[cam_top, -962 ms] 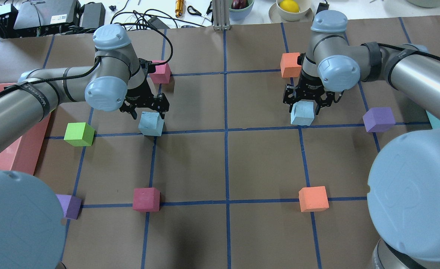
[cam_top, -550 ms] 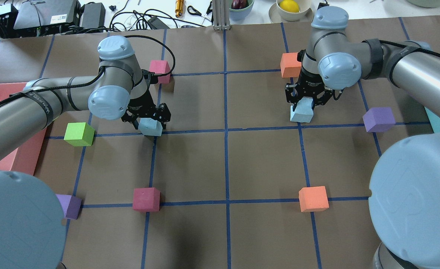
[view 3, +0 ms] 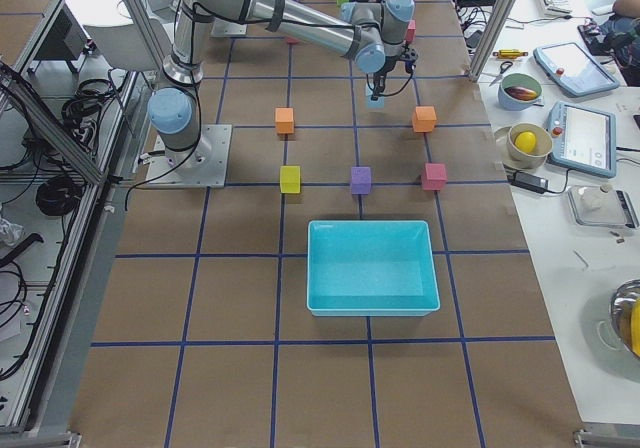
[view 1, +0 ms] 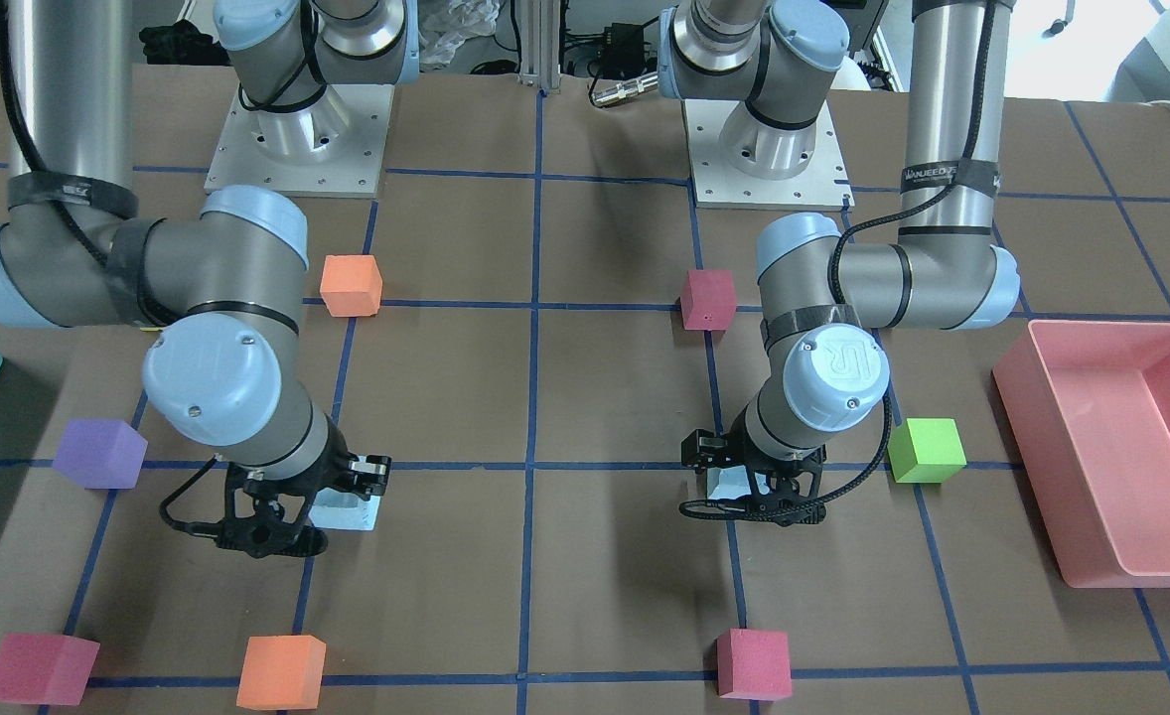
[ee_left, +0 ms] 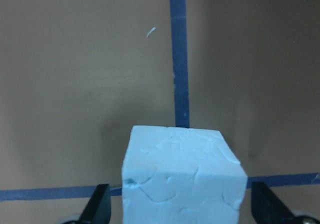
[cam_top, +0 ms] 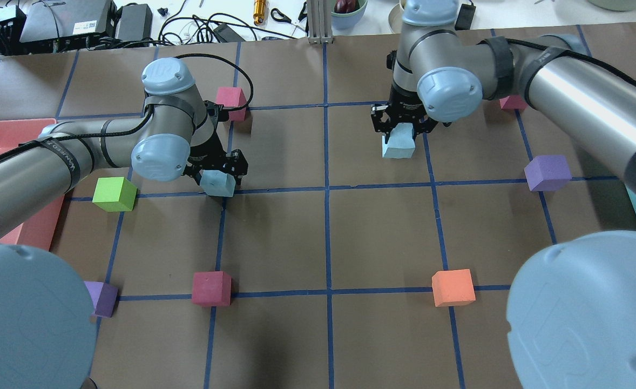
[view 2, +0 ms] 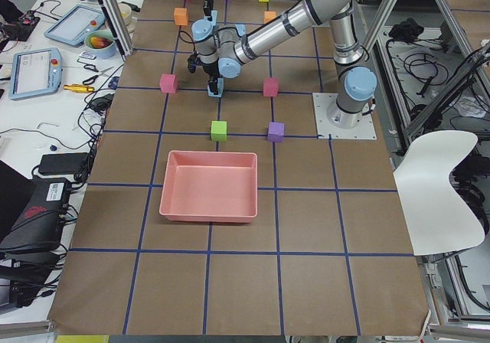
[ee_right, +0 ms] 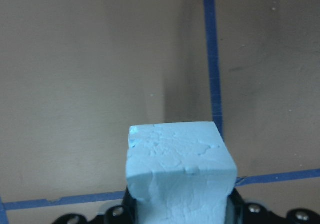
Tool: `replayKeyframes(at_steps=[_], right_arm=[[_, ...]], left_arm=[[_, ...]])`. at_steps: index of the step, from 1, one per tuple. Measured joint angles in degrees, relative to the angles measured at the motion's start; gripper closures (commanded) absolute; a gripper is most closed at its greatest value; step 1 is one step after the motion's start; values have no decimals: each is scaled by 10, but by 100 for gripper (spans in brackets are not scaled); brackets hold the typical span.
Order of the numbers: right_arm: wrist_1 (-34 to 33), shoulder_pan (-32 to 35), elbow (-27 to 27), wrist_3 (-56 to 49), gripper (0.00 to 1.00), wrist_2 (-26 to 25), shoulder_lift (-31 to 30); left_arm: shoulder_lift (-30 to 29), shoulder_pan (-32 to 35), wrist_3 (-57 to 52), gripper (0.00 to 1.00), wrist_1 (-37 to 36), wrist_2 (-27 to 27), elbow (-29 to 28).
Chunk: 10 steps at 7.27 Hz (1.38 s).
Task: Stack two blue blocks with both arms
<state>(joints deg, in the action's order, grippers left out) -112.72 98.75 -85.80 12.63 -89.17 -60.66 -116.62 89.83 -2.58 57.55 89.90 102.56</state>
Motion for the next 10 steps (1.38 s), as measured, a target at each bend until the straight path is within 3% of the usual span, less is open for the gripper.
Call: replayKeyframes(at_steps=[1,2,3,7,8,9,10], right_arm=[[-7,31,22,25,100,-1,20],[-10,58,43,46,100,-3,40],[-12,81,59,62,100,-5,58],[-10,110,61,73,100,-2,76],[-11,111,58,74,88,-1,78],[-11,111,57,76,50,0,80],[-11,111,57,89,5,0,82]], left_arm=[[0,0,0,61,-3,-1,5],[0,0,-1,91,-5,-2,6],[1,0,-4,100,-5,-2,6],[25,-2,-7,100,-20,5,-9],[31,0,-3,100,-18,5,-17],[34,3,-1,100,-14,4,-24],[35,4,0,100,-11,5,-30]])
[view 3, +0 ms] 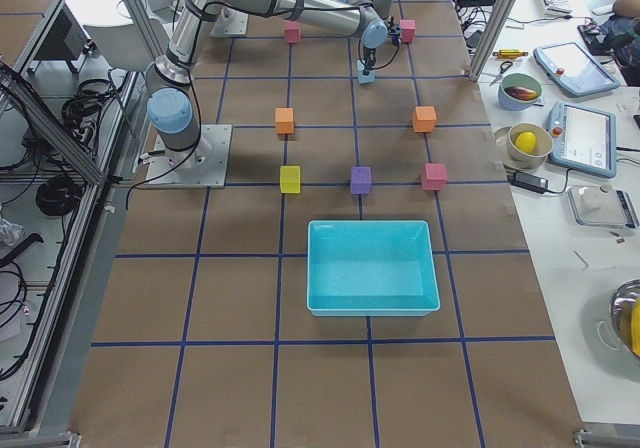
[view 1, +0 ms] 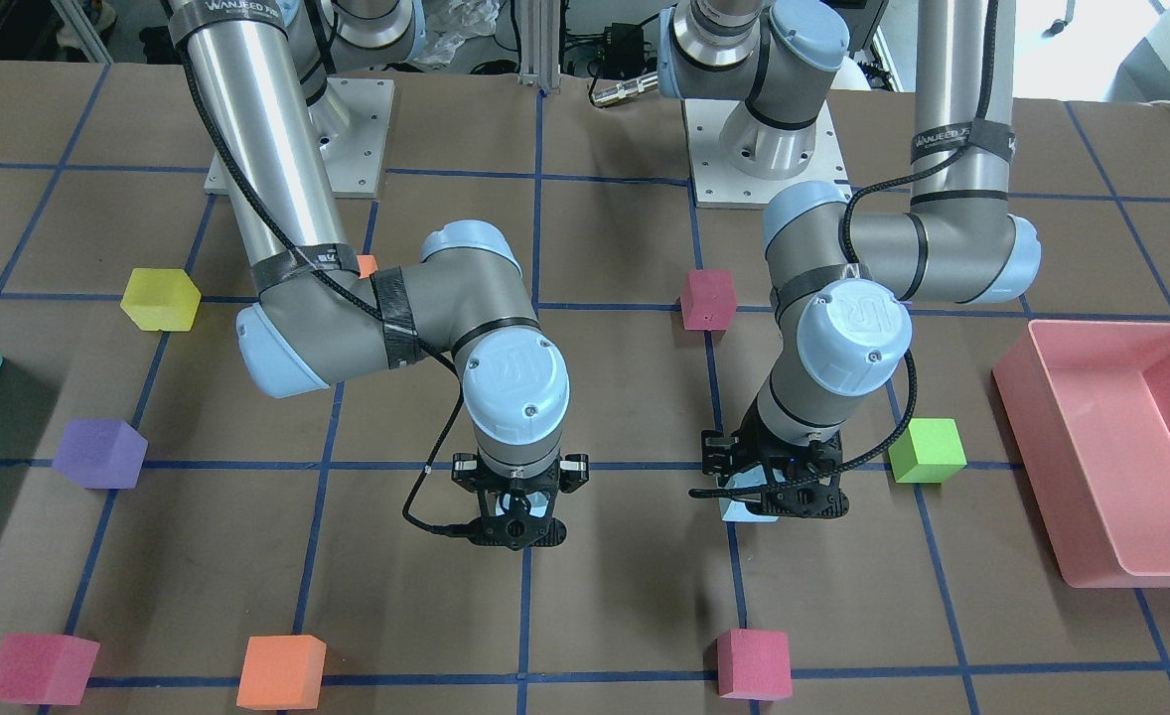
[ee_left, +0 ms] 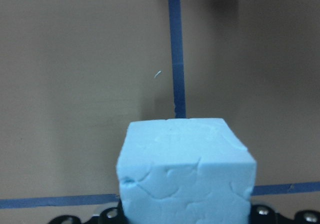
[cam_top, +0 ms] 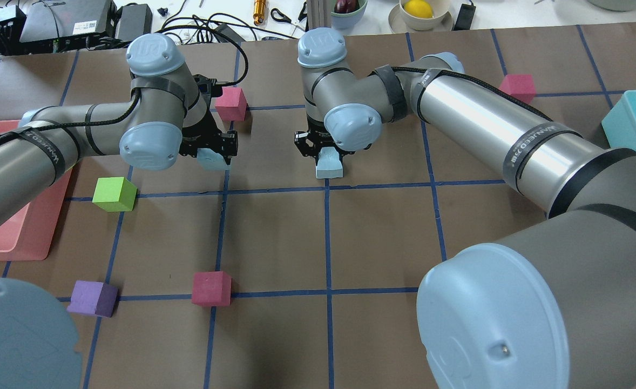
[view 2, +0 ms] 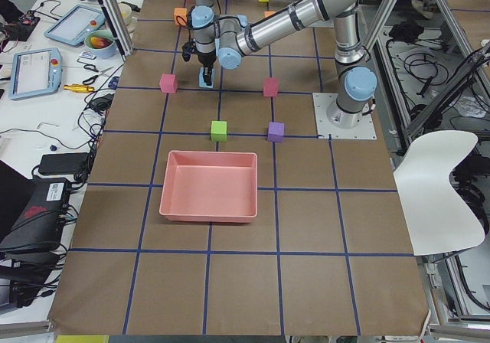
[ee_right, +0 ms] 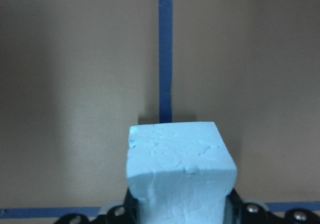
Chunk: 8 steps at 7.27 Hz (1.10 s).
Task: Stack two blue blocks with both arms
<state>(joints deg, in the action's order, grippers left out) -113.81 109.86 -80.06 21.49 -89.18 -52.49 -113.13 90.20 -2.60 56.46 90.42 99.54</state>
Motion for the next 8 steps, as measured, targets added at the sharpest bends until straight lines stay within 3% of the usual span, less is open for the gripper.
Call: replayKeyframes(at_steps=[1,5,8], right_arm=[[0,0,0,18,0,0,1],[5,-4,6,26,0,-8,-4],[60,-59,22,8,0,-1,-77]], left_arm=[[0,1,1,100,3,0,-10],[-12,2,20,100,47,0,-66],[-21,26,66,100,98,-4,-122]])
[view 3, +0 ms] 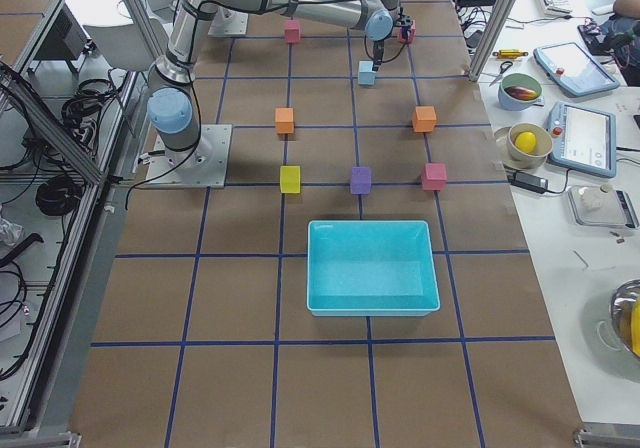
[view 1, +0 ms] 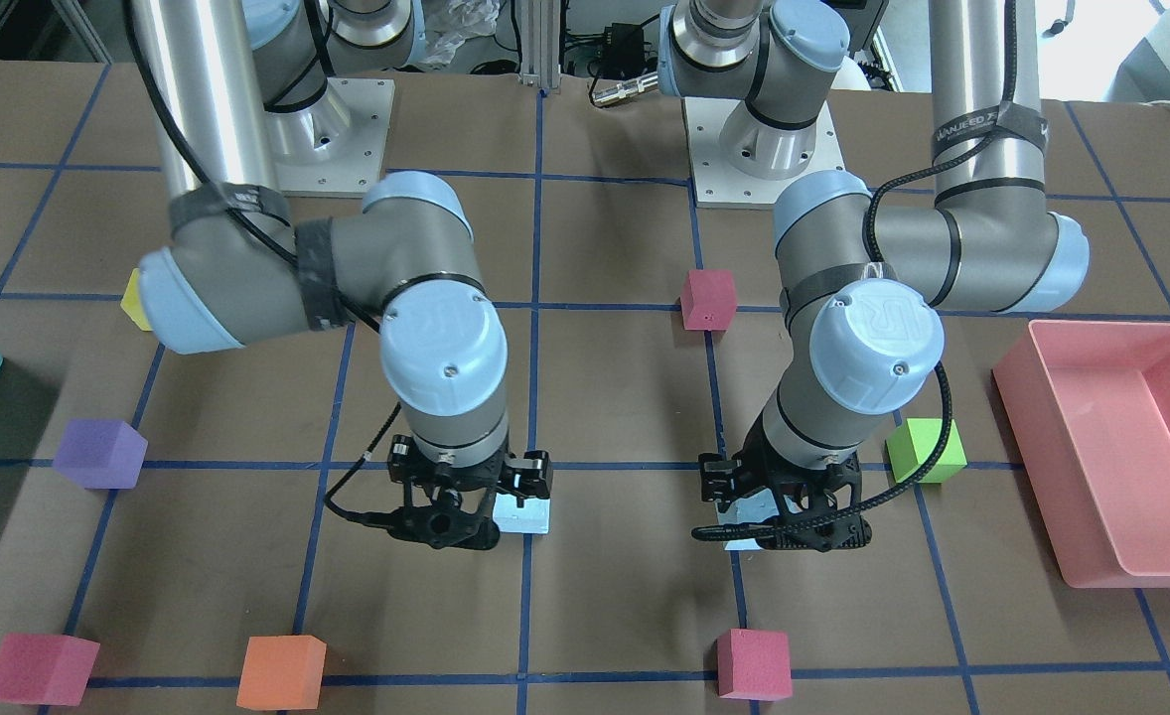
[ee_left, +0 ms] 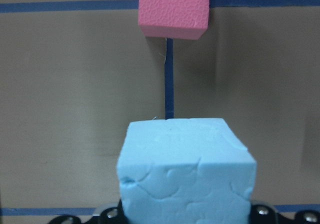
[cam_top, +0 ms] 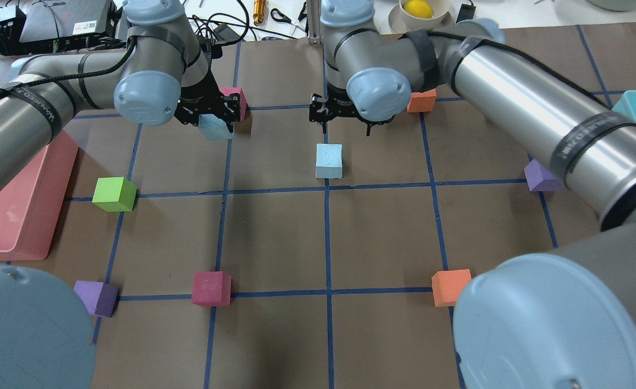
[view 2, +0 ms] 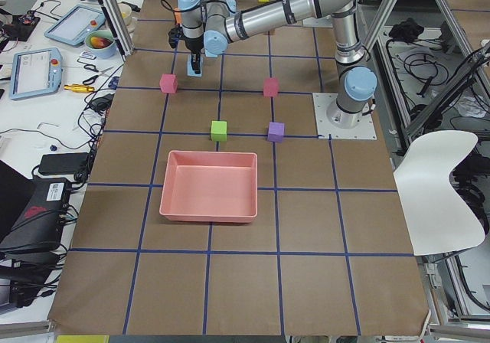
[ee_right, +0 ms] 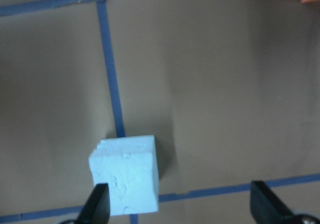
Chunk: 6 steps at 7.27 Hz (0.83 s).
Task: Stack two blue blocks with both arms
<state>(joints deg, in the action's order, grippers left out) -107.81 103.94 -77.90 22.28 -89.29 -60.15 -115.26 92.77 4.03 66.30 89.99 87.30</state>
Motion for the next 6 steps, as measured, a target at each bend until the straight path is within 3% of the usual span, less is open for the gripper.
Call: replayKeyframes(at_steps=[3,6], right_arm=[[103,-89,-14,-110,0,31,-130],[153,-115,-24,-150,0,32,-180]], left_arm=[[-9,87,82,100,8,-2,-32],[-49,150,153,100,-18,-3,-36]])
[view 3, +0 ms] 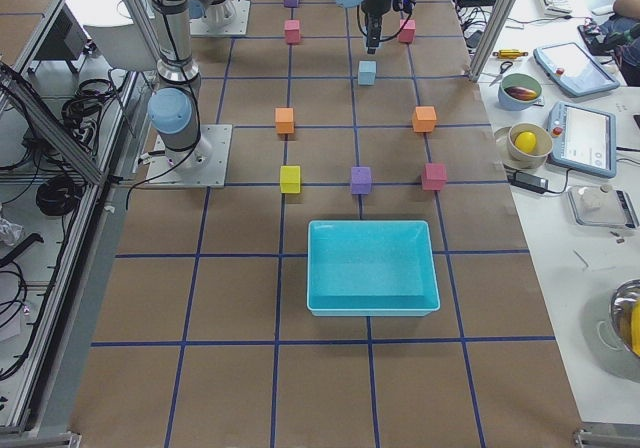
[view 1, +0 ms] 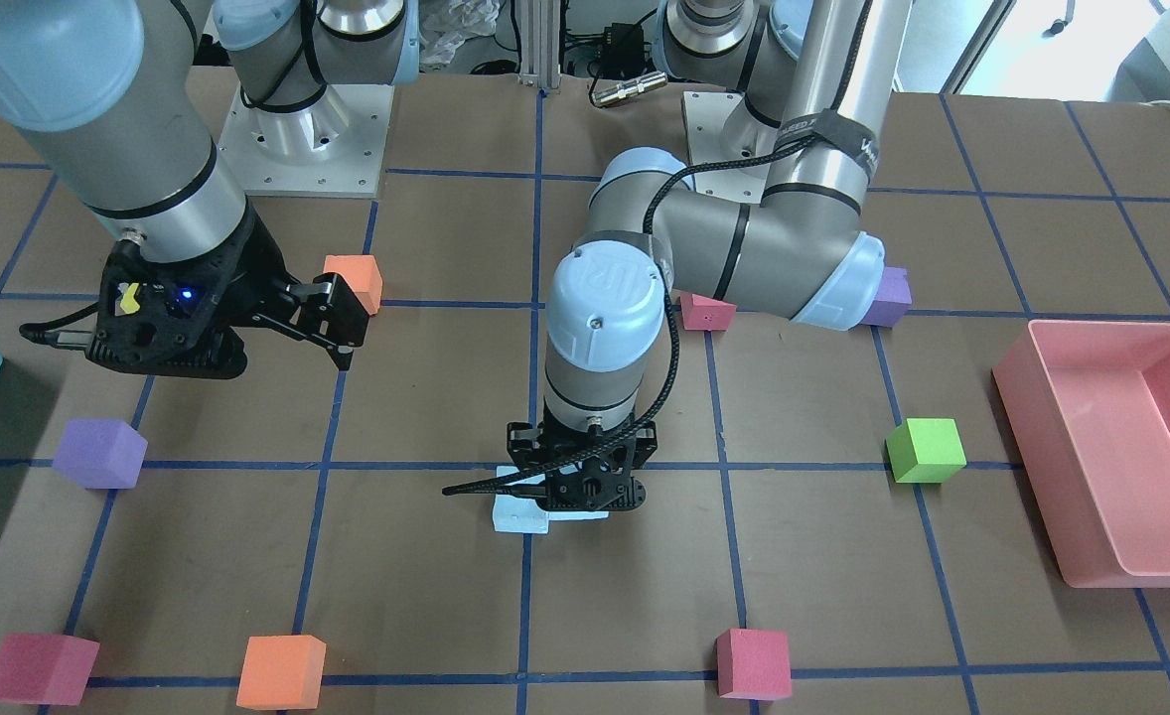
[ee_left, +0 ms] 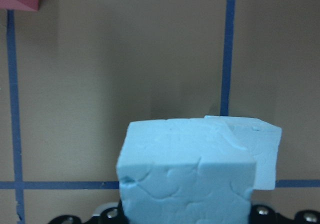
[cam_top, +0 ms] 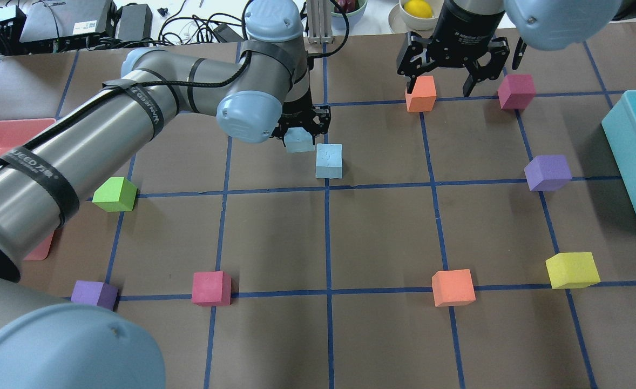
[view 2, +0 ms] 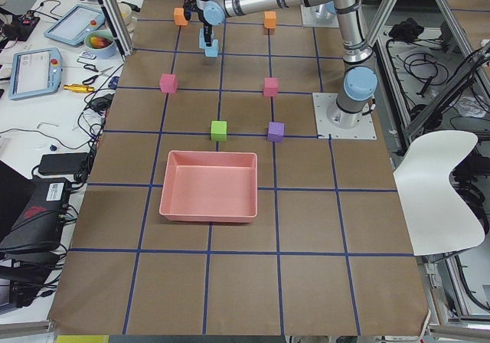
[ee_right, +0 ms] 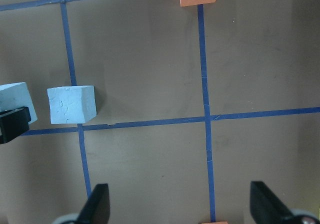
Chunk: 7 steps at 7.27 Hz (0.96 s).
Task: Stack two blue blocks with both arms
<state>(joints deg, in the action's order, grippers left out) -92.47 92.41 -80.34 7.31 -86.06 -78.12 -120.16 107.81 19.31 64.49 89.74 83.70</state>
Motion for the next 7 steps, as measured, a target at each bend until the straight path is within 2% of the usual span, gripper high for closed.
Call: replayKeyframes(at_steps=[4,7], right_arm=[[11,-19,0,-9,0,-10,-12],[12,-17,-2,-64,0,-65,-22]], left_arm=[[-33,29,31,100,-27,-1,-6],[-32,37,29,100,-22,1,-14]])
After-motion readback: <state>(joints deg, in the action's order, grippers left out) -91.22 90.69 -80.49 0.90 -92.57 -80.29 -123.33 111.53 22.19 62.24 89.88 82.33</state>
